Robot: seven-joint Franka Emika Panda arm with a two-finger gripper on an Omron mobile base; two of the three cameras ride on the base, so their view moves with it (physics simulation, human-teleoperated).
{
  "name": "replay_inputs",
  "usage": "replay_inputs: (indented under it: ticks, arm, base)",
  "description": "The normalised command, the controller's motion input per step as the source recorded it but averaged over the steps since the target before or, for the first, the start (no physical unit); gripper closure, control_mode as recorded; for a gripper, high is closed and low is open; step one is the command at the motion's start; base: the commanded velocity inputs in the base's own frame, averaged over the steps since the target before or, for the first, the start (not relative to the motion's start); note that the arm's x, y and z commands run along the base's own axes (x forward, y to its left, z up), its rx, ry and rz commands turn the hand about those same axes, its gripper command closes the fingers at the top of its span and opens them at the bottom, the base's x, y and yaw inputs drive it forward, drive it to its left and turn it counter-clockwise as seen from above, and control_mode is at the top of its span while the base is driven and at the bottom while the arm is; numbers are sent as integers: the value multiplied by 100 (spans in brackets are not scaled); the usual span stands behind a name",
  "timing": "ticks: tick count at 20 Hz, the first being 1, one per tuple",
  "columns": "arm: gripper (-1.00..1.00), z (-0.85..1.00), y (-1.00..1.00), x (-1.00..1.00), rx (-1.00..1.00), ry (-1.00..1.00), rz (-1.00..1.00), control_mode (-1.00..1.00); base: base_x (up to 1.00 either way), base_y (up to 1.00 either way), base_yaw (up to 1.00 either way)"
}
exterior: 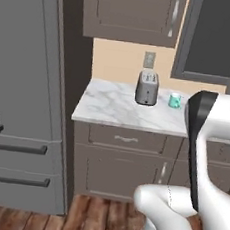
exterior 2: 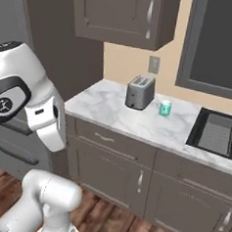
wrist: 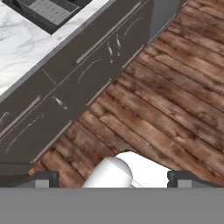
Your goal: Clear the mugs and bowl far away from the sink.
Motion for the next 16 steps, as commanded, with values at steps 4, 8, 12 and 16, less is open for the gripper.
replay_inputs:
  ticks: [4,8,12,16]
  arm:
    - [-100,0,0,0,0,0,0,100]
    - [-100,0,0,0,0,0,0,100]
    - [-100,0,0,0,0,0,0,100]
    - [-100,0,0,0,0,0,0,100]
  base:
    - [100,0,18]
    - [97,-6,21]
    - [63,-49,35]
    - [7,-91,25]
